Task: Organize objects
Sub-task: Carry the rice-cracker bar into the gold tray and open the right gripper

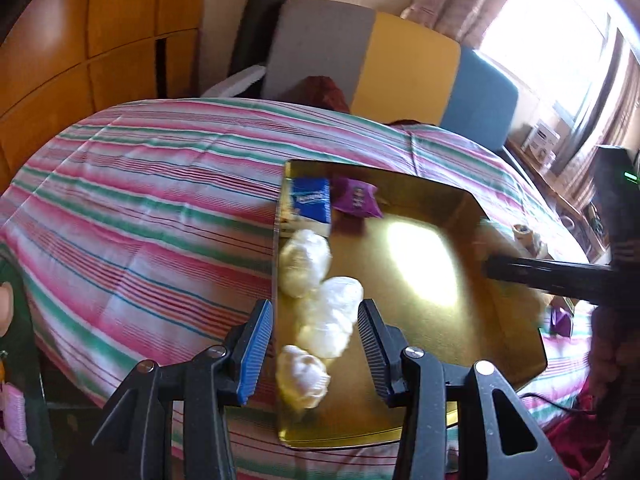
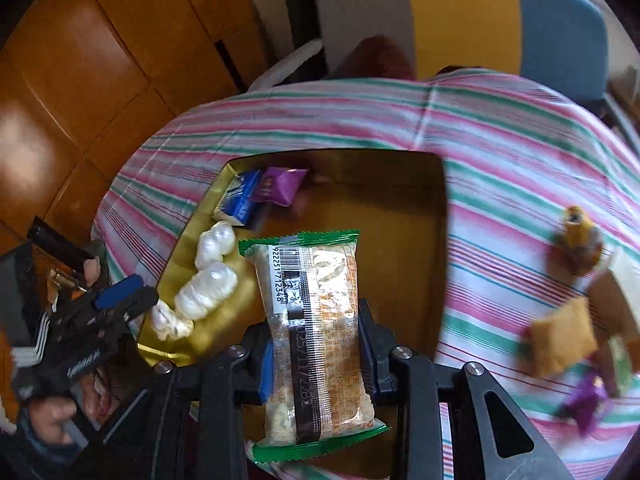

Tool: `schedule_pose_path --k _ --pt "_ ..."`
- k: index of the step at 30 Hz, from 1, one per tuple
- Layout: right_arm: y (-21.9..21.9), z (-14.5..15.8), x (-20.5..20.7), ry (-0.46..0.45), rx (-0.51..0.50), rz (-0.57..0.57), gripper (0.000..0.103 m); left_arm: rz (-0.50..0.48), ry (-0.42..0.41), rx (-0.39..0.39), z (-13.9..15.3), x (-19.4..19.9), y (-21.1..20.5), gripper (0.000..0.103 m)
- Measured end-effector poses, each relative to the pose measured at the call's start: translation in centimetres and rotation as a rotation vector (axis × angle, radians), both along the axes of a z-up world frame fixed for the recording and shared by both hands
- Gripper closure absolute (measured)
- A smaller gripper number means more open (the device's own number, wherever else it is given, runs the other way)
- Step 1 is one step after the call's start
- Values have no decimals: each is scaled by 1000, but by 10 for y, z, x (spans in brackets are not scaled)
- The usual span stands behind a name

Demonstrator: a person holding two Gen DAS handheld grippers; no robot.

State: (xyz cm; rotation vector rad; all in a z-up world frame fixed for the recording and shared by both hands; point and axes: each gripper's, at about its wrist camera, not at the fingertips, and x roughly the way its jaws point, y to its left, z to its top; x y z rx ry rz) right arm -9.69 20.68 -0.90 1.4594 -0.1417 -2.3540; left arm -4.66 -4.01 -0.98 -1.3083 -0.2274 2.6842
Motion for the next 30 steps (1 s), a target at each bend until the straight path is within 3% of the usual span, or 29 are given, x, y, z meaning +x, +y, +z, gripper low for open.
schedule_pose_path --k 9,12,13,23,30 --pt "-74 -51 -72 -141 -11 -61 69 46 -32 32 -10 -5 -22 58" --pt "-84 -62 -82 -167 -34 -87 66 50 -40 41 -13 -6 -24 58" --pt "-83 -66 -82 -178 -58 -95 59 50 -41 43 -13 -6 -25 58" --pt "-67 -55 -64 -119 -151 -96 44 43 -33 36 -11 -4 -21 58" --pt "-47 -27 -30 0 -72 -61 33 11 -14 15 -4 0 -8 58"
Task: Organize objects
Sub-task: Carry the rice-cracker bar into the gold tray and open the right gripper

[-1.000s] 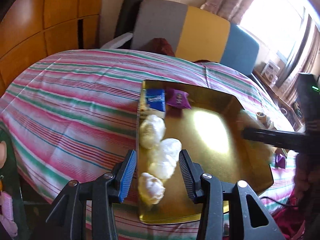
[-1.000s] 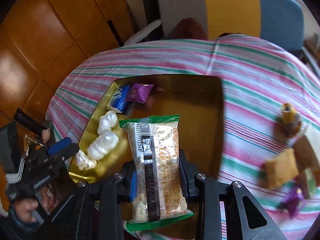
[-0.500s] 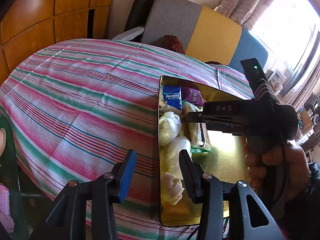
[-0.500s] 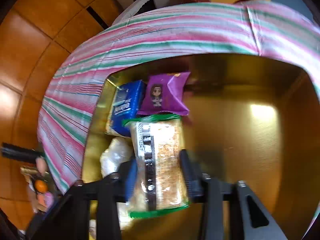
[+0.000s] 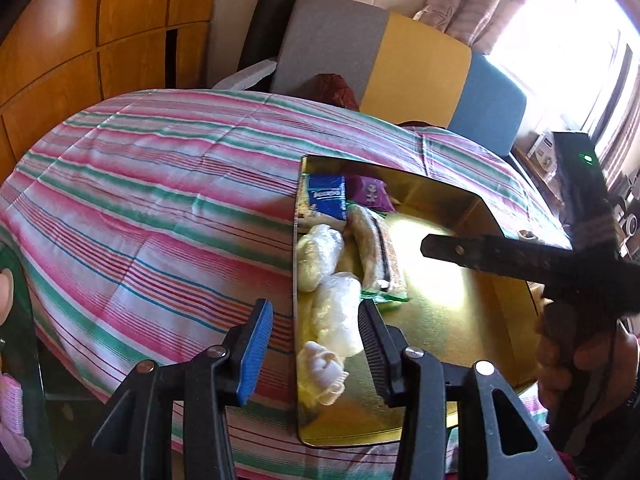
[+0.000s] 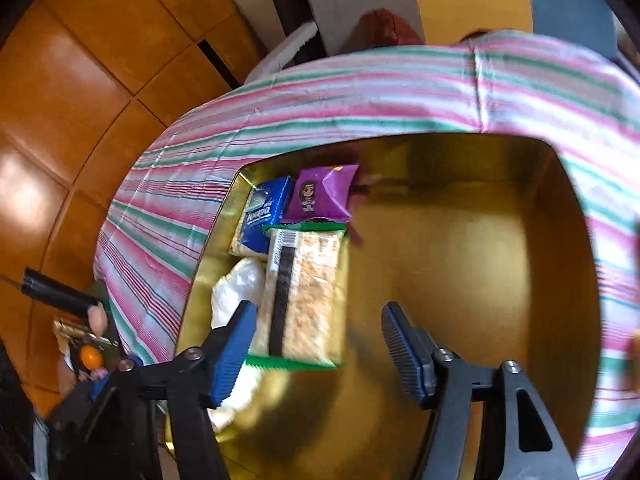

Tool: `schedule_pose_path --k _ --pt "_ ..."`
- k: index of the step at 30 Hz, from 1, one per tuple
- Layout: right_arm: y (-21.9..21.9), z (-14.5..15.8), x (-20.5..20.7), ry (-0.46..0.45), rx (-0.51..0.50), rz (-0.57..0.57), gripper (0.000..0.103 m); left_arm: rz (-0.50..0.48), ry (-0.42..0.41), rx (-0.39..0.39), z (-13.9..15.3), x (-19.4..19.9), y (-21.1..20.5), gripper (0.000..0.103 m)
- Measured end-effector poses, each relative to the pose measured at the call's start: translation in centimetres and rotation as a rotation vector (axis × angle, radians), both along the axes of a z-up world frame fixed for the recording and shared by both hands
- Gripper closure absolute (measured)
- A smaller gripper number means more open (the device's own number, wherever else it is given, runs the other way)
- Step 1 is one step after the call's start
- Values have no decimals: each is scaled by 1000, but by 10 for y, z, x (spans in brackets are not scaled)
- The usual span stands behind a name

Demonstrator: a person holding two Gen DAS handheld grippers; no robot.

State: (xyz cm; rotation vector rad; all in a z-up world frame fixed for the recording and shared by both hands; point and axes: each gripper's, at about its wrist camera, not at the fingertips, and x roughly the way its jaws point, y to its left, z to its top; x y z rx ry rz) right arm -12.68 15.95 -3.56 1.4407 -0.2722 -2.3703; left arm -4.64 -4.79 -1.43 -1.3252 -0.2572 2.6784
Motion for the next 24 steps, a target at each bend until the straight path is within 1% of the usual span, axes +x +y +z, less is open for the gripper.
schedule_pose_path --k 7,13,17,24 --pt "23 17 37 94 91 21 24 -45 21 -18 7 6 16 58" --pt "56 28 61 156 145 5 20 -85 21 -32 8 10 33 58" --pt "92 35 73 180 176 -48 20 -118 19 -45 8 12 47 58" --pt "181 51 86 206 239 -223 19 -177 26 -75 13 13 72 58"
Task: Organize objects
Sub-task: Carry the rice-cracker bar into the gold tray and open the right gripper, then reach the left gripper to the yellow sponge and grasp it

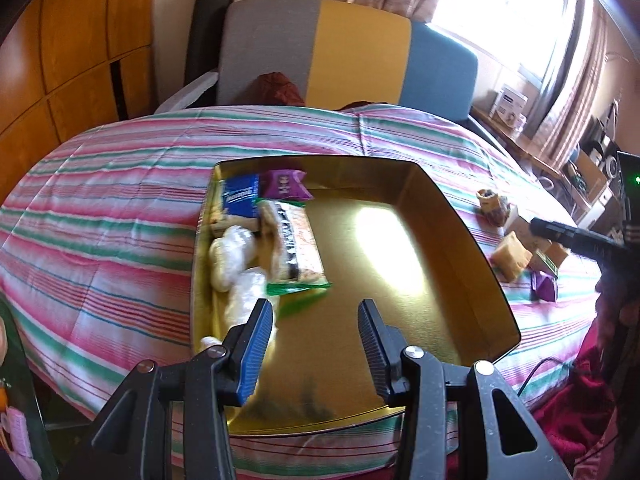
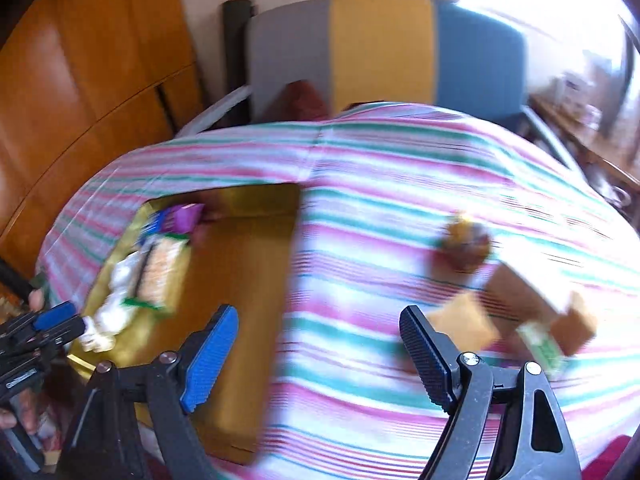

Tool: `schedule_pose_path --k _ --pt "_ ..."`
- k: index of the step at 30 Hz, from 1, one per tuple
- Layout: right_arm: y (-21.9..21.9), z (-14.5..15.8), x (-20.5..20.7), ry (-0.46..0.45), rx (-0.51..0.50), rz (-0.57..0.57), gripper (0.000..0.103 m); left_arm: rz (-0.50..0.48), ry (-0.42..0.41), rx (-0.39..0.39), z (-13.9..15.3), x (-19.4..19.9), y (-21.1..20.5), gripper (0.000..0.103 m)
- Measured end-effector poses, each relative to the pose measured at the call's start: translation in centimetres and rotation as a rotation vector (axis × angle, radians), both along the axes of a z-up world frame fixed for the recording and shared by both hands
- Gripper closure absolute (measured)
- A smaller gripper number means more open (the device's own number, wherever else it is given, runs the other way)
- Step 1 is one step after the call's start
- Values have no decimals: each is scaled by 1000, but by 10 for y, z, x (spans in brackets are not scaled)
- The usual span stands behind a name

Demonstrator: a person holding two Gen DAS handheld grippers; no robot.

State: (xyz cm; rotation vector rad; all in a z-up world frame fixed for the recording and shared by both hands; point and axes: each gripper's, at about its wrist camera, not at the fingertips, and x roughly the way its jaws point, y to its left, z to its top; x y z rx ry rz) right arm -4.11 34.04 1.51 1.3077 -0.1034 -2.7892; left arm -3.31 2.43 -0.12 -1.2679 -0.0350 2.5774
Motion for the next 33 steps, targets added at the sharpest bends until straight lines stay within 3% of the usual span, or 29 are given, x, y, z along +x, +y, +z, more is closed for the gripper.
schedule_pose_path --k 9,12,14,22,30,33 --pt "132 -6 19 76 93 -347 13 -103 -8 -41 2 -2 46 58" --pt "172 -20 25 39 26 -525 13 -141 -18 -50 -1 -1 63 58" --pt "190 -17 29 62 -39 -600 13 -172 -25 -54 -3 0 76 58" --pt "222 -22 44 55 -187 -728 5 -294 -31 -70 -2 2 126 58" --pt "237 -37 50 8 -312 -786 4 -431 -22 -84 1 3 185 58" --pt "239 -38 50 6 -331 -794 4 -472 -34 -95 -3 -1 205 47"
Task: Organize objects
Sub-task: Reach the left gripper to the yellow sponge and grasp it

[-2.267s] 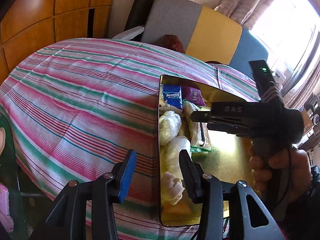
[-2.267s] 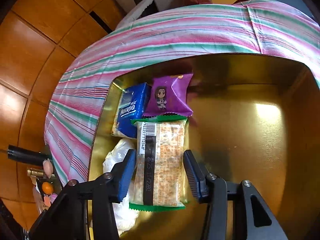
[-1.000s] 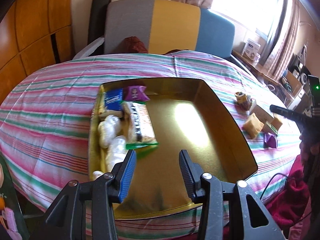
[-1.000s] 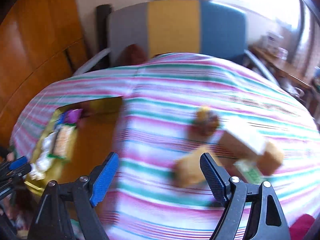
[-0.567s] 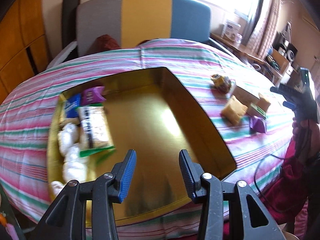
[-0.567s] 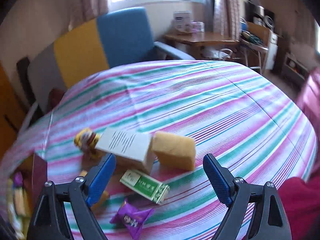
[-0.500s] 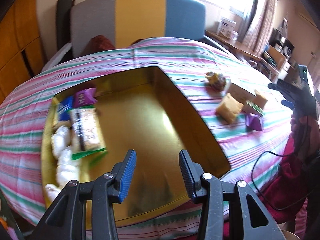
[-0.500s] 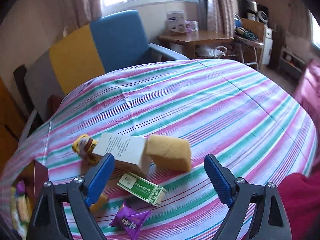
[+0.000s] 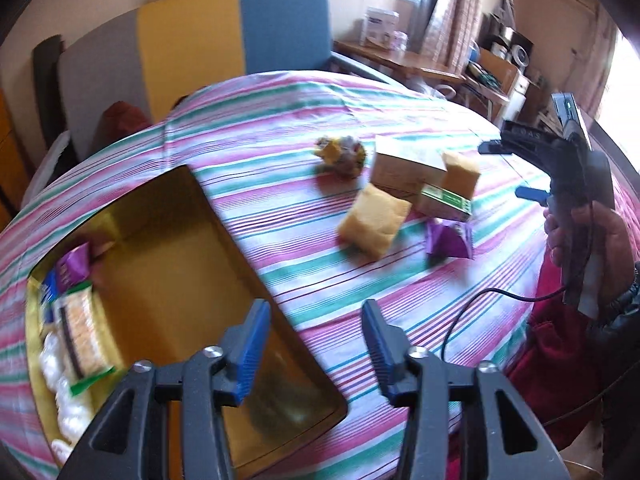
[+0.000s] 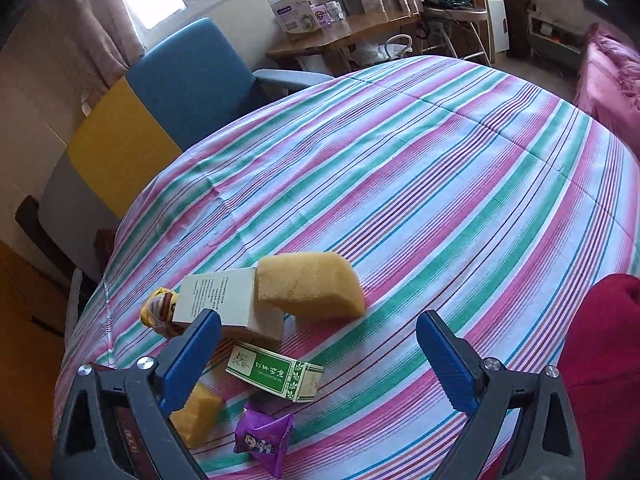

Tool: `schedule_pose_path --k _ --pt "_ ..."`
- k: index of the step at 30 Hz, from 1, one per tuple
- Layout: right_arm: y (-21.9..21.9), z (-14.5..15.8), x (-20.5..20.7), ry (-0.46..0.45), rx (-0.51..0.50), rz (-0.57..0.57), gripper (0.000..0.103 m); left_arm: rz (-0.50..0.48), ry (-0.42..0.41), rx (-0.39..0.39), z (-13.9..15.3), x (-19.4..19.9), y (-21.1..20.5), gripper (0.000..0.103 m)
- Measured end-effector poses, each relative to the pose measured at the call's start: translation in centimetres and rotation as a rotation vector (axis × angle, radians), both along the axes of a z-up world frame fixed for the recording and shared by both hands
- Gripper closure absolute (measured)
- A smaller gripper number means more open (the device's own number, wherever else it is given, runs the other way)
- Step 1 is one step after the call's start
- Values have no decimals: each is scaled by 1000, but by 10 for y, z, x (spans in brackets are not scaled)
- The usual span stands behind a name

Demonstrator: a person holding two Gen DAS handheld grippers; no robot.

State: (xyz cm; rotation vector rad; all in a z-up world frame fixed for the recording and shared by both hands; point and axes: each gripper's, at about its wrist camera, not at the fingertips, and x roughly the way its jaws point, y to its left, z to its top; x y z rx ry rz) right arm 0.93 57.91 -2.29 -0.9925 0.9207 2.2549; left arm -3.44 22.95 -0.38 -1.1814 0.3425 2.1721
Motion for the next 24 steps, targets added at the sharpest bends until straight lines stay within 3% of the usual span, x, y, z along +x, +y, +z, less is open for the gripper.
schedule_pose_path --k 10,24 --pt "9 2 7 47 -46 -35 3 -171 2 -117 -18 -17 81 22" --pt "14 -7 2 42 -117 -18 2 -235 -36 -246 -63 -64 147 19"
